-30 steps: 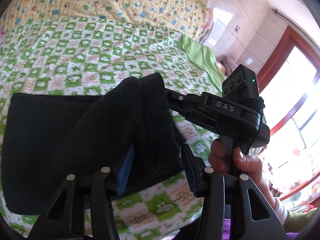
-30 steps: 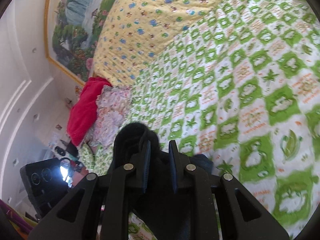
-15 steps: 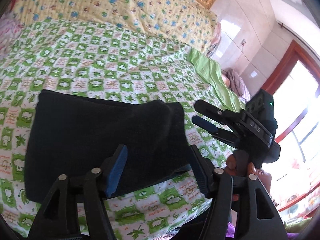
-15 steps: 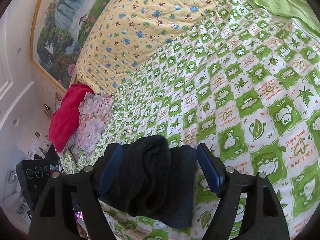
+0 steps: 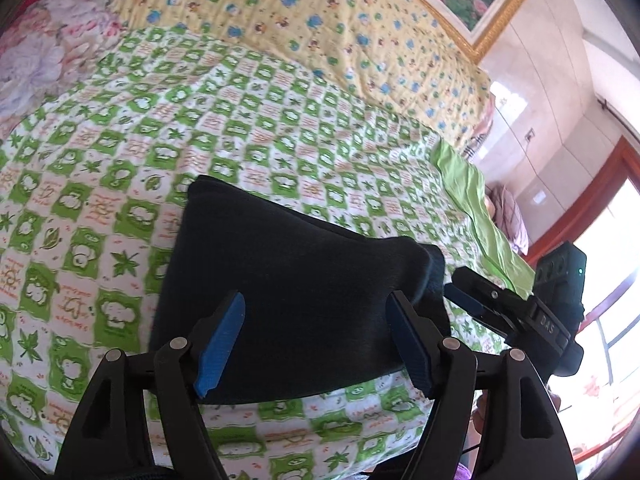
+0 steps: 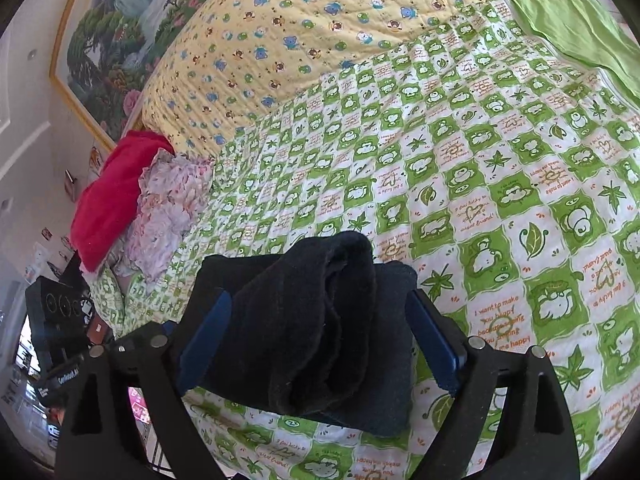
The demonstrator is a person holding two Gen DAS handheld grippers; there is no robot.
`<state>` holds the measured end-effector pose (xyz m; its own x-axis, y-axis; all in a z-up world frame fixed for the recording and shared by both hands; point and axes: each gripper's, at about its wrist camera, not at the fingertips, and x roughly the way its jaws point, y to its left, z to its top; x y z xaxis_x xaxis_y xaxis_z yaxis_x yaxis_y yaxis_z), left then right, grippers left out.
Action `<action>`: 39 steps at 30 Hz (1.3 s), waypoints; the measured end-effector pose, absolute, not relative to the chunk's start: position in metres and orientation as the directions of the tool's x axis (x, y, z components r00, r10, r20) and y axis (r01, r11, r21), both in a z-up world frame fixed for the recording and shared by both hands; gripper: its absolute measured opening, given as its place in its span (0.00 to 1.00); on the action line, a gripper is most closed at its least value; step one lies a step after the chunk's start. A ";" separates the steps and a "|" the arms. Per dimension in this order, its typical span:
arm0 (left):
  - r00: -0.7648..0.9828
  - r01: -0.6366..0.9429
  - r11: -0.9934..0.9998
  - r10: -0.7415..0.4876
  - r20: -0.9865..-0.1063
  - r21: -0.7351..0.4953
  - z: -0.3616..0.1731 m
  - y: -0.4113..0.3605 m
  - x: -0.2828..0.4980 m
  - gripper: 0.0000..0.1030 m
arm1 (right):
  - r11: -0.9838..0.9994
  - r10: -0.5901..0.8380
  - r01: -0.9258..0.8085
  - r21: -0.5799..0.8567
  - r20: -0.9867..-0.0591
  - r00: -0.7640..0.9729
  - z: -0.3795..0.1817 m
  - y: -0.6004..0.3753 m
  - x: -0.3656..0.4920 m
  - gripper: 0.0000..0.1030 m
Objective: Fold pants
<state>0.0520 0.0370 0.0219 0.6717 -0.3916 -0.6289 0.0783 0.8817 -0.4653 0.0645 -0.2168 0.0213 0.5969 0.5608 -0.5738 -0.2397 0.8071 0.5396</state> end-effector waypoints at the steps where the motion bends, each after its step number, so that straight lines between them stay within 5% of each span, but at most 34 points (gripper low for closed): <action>1: 0.673 0.071 0.882 -0.387 -0.630 -0.467 0.021 0.040 0.052 0.73 | 0.812 0.555 -0.237 0.533 -0.580 0.596 0.021 -0.215 0.064 0.89; 39: 0.616 -0.080 0.840 -0.382 -0.689 -0.537 -0.031 0.081 0.088 0.78 | 0.817 0.545 -0.162 0.553 -0.652 0.526 -0.015 -0.207 0.067 0.83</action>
